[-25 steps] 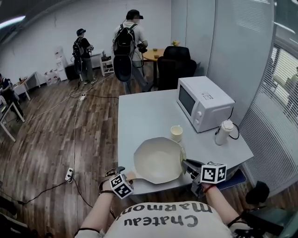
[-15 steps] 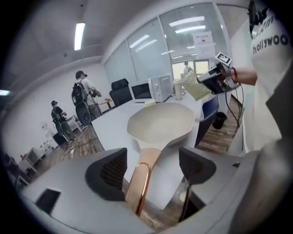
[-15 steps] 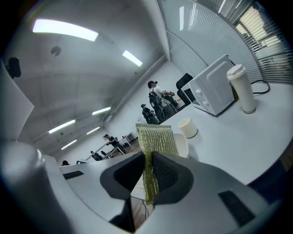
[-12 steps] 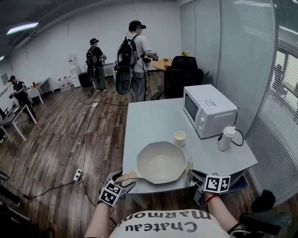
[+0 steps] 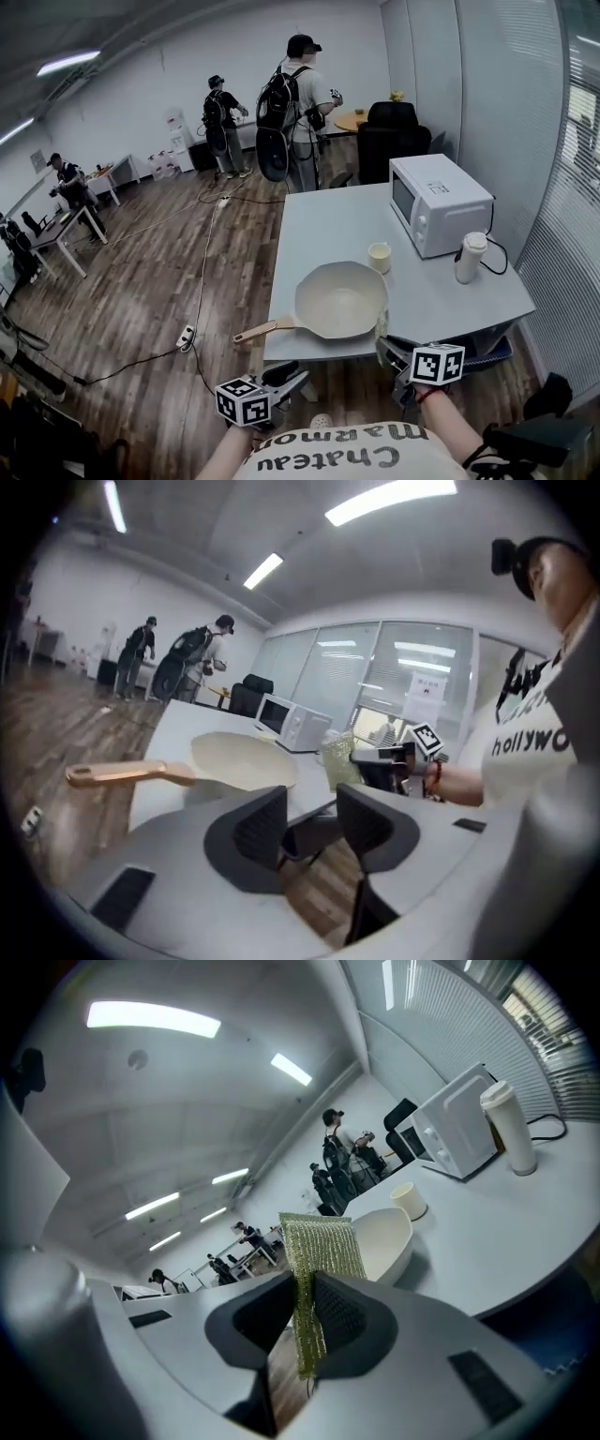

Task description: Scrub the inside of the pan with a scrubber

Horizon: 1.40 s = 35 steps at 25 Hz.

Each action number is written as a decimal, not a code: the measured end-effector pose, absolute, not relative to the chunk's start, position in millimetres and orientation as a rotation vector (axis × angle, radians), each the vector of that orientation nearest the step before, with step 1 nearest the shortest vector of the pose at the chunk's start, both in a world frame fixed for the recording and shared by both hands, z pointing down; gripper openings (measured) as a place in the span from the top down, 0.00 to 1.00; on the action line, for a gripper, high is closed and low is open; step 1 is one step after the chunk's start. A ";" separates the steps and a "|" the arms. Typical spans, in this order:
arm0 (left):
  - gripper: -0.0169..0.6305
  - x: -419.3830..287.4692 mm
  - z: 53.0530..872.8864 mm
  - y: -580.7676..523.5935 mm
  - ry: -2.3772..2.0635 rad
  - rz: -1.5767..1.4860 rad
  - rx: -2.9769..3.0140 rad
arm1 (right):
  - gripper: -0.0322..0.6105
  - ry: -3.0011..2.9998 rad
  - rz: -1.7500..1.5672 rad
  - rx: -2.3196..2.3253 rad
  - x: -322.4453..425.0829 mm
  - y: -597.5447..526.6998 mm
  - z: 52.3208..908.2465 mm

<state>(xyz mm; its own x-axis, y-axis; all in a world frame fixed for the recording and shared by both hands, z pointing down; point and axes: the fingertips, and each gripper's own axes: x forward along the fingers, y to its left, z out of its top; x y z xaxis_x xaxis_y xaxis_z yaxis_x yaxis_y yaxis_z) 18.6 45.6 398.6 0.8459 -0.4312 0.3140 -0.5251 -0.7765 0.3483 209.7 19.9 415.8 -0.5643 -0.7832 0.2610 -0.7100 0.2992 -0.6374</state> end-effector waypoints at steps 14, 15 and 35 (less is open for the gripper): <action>0.99 26.6 459.0 207.3 -0.696 0.452 2.513 | 0.85 2.705 -1.257 -1.229 146.0 151.9 477.1; 0.99 25.4 455.9 212.3 -0.685 0.461 2.531 | 0.85 2.702 -1.250 -1.225 141.9 152.5 475.4; 0.99 -109.9 433.1 237.8 -0.806 0.385 2.492 | 0.86 2.771 -1.186 -1.201 6.2 211.0 445.7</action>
